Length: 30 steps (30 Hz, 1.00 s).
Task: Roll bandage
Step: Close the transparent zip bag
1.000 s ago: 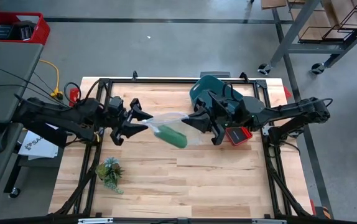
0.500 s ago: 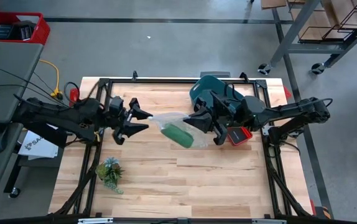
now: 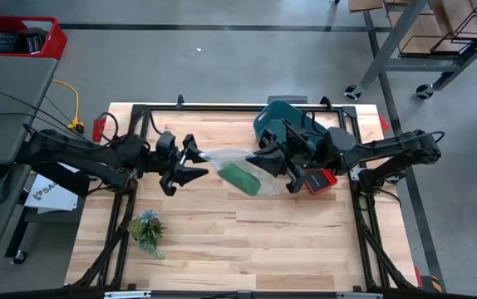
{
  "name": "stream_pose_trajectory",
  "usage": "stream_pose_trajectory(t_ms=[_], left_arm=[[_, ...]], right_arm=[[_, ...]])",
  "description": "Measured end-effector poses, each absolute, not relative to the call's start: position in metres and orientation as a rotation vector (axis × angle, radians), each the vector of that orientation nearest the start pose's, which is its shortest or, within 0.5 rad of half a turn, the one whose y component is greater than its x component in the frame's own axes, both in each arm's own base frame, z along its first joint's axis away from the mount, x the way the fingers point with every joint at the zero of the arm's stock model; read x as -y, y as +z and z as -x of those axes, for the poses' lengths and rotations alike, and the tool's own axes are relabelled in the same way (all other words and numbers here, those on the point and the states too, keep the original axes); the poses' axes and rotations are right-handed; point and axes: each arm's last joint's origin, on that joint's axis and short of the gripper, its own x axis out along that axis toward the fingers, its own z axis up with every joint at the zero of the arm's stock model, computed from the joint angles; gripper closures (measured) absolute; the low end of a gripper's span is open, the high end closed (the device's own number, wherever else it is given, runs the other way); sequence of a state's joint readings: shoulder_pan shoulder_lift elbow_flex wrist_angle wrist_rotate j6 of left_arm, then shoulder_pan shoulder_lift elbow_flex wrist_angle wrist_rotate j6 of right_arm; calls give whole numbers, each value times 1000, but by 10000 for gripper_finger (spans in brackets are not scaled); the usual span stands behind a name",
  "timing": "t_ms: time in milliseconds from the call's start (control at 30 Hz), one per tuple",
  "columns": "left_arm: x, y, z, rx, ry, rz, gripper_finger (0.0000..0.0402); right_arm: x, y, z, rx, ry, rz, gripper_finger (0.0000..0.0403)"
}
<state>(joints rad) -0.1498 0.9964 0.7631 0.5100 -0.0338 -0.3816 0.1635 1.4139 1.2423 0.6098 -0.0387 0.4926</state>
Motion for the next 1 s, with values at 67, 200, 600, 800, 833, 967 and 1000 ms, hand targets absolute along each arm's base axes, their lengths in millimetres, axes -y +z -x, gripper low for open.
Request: stream_pose_trajectory(t_ms=[67, 200, 600, 800, 833, 967, 1000], left_arm=[[32, 353, -221, 255, -168, 411, 178], [32, 353, -222, 267, -169, 413, 178], [33, 361, -220, 358, -198, 412, 186], [34, 355, -229, 341, -187, 408, 186], [34, 356, -229, 352, -181, 406, 187], [33, 358, -230, 389, -157, 412, 209], [32, 357, -230, 388, -146, 413, 221]], right_arm=[[-53, 422, -314, 380, 303, -510, 403], [-53, 423, -314, 381, 303, -510, 403], [-53, 422, -314, 378, 302, -507, 403], [-53, 422, -314, 378, 302, -507, 403], [-53, 422, -314, 378, 302, -507, 403], [-53, 422, -314, 378, 302, -507, 403], [-53, 422, -314, 377, 302, -507, 403]])
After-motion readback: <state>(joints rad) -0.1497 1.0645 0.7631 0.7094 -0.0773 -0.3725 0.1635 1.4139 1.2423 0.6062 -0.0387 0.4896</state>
